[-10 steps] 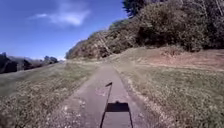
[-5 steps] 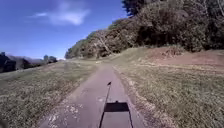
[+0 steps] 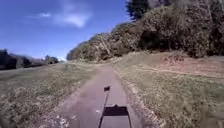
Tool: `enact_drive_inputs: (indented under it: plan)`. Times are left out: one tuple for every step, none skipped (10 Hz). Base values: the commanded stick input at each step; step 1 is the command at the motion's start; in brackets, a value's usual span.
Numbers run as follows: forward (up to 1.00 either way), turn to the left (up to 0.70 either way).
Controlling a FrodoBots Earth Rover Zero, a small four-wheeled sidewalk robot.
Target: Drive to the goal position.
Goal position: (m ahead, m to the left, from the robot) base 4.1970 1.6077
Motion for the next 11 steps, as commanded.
enact_drive_inputs:
  plan:
    - [0.5, 0.0]
    - [0.5, 0.0]
    - [0.5, 0.0]
    - [0.5, 0.0]
    - [0.5, 0.0]
    - [0.5, 0.0]
    - [0.5, 0.0]
    - [0.5, 0.0]
    - [0.5, 0.0]
    - [0.5, 0.0]
    - [0.5, 0.0]
